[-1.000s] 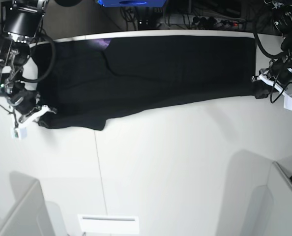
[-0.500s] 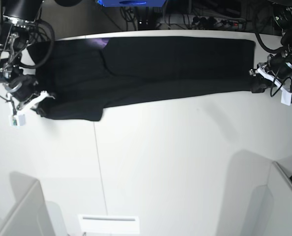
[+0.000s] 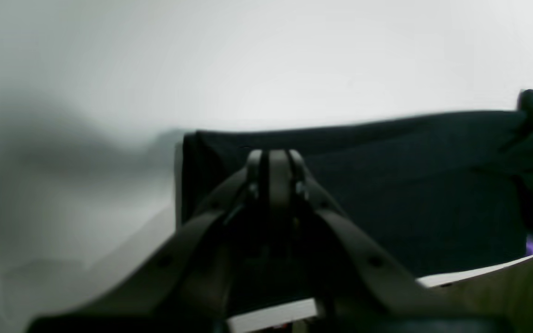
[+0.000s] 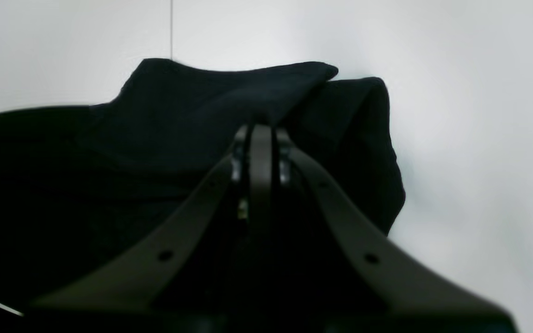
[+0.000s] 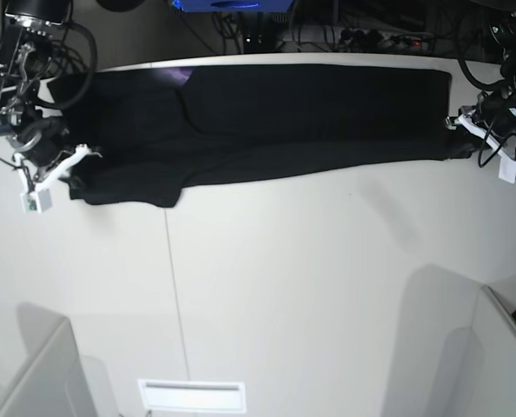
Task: Fold the T-shirt properly
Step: 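Grasp the hem corners and fold the hem over onto the collar edge, then lower the folded edge and open both grippers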
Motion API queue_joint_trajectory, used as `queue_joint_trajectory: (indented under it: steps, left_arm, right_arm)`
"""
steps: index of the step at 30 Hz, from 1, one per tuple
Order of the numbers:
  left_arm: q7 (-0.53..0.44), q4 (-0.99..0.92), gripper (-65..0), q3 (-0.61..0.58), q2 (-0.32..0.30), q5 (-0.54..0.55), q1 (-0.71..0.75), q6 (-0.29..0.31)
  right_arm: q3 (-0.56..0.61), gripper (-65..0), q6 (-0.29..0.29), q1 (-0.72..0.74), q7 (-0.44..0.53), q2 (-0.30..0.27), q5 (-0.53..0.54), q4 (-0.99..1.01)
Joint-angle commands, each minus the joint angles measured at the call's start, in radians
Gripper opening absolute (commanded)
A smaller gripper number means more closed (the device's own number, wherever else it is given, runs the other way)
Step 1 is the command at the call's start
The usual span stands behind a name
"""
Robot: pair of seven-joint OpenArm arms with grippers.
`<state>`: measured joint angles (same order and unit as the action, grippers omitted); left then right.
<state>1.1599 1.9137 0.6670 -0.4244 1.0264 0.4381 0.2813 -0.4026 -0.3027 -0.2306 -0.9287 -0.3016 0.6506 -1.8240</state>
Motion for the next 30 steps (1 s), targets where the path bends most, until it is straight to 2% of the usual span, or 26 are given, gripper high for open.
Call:
queue_joint_trajectory:
  steps: [1,5,10,15,27,30]
  left_arm:
    - [-0.019,0.016,-65.0,0.009,-0.020,0.016,0.000,0.003]
    - [-0.019,0.016,-65.0,0.009,-0.032,0.016,0.001,0.003]
    - [-0.019,0.016,-65.0,0.009,-0.032,0.018,0.006,0.003]
    - [-0.019,0.022,-65.0,0.009,-0.032,0.019,0.035,0.003]
    - [-0.019,0.034,-65.0,0.009,-0.052,0.013,0.074,0.003]
    - [-0.019,0.034,-65.0,0.010,-0.057,0.013,0.083,0.003]
  right_arm:
    - [-0.034,-65.0,-0.002,0.007,0.009,-0.017,0.010,-0.030]
    - [-0.124,-65.0,-0.002,0.009,-0.062,0.025,0.010,-0.073]
    - [-0.161,-65.0,-0.003,0.006,-0.143,0.031,0.010,-0.119]
    - [-0.161,-65.0,-0.003,-0.016,-0.155,0.049,0.010,-0.124]
    - [-0.164,-65.0,-0.003,-0.089,-0.163,0.051,0.010,-0.145]
    - [-0.209,-65.0,-0.003,-0.103,-0.168,0.052,0.010,-0.161]
